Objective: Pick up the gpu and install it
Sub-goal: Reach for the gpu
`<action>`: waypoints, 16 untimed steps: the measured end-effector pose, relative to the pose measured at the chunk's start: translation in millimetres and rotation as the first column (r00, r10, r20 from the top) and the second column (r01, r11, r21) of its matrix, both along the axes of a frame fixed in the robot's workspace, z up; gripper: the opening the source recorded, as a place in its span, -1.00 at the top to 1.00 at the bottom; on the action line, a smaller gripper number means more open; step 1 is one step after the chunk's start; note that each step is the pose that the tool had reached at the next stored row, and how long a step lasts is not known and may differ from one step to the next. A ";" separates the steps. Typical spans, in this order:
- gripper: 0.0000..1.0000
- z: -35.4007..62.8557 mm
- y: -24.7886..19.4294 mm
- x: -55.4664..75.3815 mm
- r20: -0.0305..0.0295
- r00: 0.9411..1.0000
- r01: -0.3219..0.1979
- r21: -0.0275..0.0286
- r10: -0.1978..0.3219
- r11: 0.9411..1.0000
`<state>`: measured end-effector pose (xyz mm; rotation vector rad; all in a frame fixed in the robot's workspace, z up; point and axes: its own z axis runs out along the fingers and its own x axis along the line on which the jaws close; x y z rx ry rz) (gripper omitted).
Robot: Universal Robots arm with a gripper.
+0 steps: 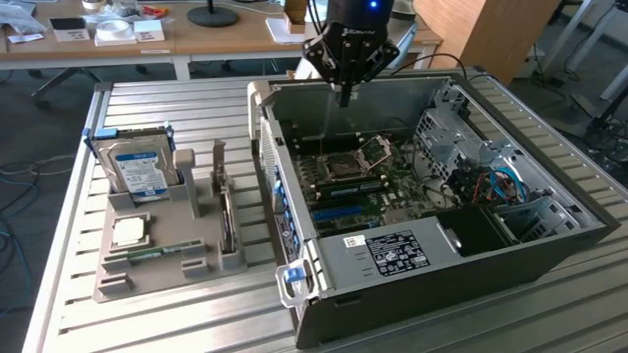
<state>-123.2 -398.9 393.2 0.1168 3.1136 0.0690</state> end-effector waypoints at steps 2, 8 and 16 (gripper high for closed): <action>0.79 0.0 0.0 -1.3 0.000 1.000 0.000 0.000 0.000 1.000; 0.79 0.0 0.0 -7.6 0.000 1.000 0.000 0.000 0.000 1.000; 0.79 0.0 0.0 -20.2 0.000 1.000 0.000 0.000 0.000 1.000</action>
